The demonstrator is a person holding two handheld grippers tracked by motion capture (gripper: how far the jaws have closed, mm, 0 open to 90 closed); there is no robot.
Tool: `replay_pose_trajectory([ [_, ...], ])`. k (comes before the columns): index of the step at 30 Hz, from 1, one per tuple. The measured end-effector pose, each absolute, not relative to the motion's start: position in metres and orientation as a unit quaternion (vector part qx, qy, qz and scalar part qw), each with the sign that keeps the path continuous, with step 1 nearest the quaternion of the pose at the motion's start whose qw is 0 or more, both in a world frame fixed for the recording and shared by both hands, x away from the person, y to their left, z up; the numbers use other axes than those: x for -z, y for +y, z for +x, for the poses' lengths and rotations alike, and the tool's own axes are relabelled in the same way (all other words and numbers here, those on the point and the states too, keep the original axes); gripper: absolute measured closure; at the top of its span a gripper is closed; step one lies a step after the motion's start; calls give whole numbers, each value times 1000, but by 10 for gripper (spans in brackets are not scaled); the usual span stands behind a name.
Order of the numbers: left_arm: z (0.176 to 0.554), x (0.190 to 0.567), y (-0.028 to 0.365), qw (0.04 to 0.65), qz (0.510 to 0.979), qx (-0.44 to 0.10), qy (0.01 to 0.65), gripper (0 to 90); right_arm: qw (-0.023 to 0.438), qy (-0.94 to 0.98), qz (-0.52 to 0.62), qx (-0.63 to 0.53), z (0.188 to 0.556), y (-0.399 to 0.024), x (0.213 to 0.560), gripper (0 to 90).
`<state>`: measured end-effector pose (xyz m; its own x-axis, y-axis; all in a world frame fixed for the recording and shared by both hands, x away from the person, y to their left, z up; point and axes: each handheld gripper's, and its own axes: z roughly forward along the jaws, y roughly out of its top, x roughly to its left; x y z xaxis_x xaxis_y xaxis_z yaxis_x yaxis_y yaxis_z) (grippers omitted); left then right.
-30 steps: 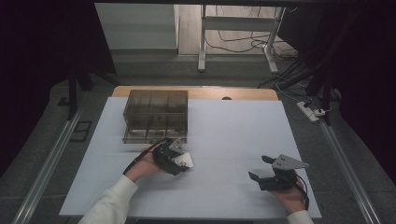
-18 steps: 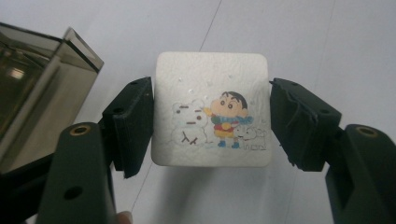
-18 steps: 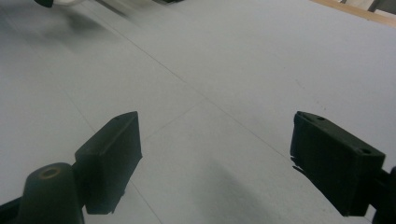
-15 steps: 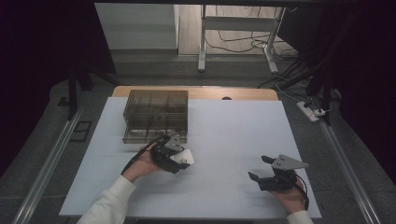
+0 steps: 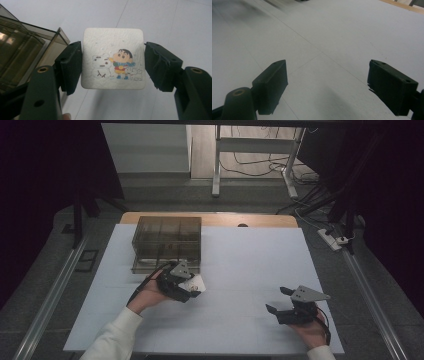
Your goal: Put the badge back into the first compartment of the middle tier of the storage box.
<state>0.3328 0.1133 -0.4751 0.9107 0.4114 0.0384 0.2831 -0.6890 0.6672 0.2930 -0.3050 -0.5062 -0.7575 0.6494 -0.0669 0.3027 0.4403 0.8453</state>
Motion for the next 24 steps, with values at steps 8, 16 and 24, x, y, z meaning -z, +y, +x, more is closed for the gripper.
replay_pose_trajectory([
  [8, 332, 470, 120, 357, 909, -96, 194, 330, 195, 826, 288, -445, 293, -305, 507, 159],
  [16, 331, 465, 123, 363, 905, -100, 196, 330, 195, 826, 288, -444, 293, -305, 507, 159],
  [24, 330, 460, 128, 370, 901, -105, 199, 330, 195, 826, 288, -443, 293, -305, 507, 159],
])
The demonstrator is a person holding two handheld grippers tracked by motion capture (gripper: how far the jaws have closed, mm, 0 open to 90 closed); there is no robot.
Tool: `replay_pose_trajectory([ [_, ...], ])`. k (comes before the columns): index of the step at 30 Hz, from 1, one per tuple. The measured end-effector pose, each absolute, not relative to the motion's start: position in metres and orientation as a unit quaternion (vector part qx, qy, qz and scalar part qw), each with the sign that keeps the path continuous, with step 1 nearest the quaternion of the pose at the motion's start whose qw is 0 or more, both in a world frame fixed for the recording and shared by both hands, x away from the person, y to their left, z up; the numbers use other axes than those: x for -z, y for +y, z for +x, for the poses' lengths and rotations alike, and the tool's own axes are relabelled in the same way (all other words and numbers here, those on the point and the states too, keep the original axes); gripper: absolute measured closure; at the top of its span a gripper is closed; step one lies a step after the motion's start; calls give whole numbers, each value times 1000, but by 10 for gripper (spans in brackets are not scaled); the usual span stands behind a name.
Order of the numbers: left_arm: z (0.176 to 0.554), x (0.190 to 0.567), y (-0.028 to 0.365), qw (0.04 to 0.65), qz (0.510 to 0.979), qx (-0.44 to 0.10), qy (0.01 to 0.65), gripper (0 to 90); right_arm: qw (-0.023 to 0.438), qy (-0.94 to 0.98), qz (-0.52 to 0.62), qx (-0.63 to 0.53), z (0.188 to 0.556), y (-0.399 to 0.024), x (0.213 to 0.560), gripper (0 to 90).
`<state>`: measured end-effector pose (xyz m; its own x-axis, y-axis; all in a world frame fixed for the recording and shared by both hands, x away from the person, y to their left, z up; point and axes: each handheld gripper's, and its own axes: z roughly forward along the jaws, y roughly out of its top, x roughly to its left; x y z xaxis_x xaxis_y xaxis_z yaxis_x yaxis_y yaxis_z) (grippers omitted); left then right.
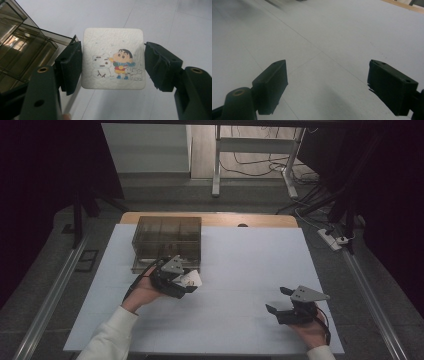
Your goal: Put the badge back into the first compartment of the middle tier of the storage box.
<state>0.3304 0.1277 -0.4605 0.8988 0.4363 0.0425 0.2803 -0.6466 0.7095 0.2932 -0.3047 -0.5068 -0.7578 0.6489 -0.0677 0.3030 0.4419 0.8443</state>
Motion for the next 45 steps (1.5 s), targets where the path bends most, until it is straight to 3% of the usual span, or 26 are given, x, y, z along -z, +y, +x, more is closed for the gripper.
replay_pose_trajectory([
  [45, 334, 445, 166, 393, 876, -136, 243, 330, 197, 828, 287, -440, 293, -304, 508, 159],
])
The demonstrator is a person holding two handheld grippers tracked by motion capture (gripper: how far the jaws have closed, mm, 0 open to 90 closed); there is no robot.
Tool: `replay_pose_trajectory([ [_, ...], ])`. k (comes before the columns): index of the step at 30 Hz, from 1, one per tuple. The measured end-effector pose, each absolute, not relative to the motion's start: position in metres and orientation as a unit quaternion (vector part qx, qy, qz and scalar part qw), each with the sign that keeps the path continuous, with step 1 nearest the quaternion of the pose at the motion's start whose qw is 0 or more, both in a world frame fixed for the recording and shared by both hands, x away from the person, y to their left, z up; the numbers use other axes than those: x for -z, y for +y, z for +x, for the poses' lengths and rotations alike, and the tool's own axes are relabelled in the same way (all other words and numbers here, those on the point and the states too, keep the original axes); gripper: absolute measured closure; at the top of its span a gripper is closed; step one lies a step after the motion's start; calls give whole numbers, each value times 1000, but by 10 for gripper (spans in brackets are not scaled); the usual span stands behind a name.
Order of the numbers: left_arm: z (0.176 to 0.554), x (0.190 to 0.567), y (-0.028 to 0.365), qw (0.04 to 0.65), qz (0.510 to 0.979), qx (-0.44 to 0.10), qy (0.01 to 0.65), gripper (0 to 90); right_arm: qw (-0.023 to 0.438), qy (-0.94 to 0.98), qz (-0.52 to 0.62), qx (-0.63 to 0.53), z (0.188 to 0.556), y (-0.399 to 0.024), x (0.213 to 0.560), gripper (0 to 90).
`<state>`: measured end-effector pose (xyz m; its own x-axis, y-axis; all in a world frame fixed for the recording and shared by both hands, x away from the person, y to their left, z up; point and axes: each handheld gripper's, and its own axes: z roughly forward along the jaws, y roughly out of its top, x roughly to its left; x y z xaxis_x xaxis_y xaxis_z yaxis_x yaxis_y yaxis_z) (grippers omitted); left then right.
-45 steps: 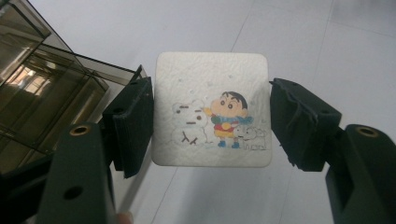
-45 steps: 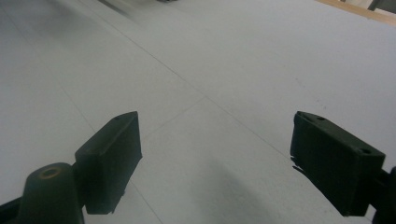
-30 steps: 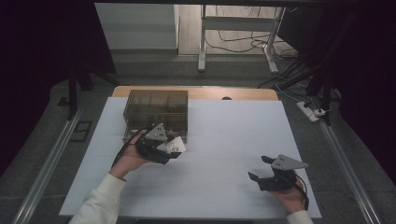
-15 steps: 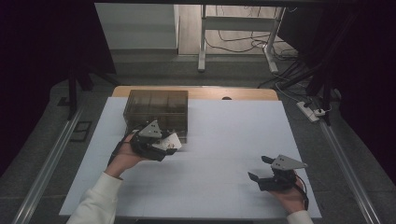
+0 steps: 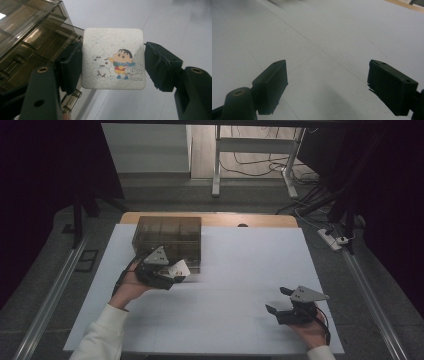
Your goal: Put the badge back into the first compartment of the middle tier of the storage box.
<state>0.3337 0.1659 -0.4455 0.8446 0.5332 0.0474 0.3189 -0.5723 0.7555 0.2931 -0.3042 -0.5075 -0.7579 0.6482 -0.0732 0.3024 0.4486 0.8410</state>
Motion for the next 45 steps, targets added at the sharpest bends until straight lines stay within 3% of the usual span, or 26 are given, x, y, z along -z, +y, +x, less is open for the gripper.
replay_pose_trajectory([
  [45, 353, 457, 232, 389, 826, -176, 369, 329, 197, 830, 286, -437, 293, -304, 508, 159],
])
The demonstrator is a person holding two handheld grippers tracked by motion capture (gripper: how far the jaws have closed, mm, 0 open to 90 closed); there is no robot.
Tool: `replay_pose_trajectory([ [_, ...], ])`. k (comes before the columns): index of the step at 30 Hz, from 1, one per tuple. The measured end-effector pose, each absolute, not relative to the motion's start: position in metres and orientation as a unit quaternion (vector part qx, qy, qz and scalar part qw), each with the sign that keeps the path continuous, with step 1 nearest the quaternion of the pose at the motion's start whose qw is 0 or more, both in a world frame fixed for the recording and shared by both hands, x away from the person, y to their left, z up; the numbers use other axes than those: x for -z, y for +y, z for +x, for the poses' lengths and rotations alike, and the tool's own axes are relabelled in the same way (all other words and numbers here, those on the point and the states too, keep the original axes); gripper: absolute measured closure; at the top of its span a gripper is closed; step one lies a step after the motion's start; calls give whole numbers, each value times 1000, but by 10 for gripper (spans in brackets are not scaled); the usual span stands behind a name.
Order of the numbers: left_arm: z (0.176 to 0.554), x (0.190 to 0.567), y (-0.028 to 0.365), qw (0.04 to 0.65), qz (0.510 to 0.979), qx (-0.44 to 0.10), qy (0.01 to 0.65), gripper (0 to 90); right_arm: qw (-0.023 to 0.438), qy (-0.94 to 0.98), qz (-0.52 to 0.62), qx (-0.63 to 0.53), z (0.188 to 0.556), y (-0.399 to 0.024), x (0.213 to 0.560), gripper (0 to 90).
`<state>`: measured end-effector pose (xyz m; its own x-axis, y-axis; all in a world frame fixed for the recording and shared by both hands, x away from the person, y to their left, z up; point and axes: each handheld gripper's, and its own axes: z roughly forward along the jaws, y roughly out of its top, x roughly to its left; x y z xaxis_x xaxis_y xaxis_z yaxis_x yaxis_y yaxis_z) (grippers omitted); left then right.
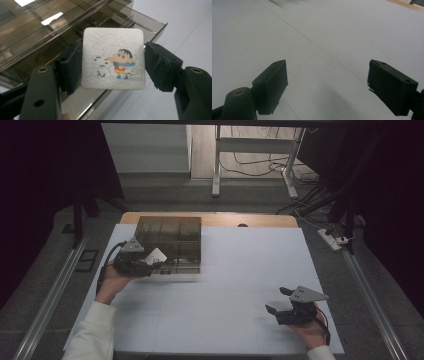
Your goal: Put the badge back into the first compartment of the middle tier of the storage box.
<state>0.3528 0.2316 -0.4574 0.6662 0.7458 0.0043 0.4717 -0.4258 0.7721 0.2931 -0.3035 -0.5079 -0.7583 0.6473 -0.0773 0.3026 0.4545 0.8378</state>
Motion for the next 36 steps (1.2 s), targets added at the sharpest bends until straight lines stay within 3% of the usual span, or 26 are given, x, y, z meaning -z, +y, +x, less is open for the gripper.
replay_pose_trajectory([
  [20, 360, 472, 257, 379, 792, -192, 439, 329, 200, 832, 285, -431, 293, -303, 508, 159],
  [36, 365, 482, 259, 365, 787, -197, 457, 322, 198, 833, 285, -432, 293, -303, 508, 159],
])
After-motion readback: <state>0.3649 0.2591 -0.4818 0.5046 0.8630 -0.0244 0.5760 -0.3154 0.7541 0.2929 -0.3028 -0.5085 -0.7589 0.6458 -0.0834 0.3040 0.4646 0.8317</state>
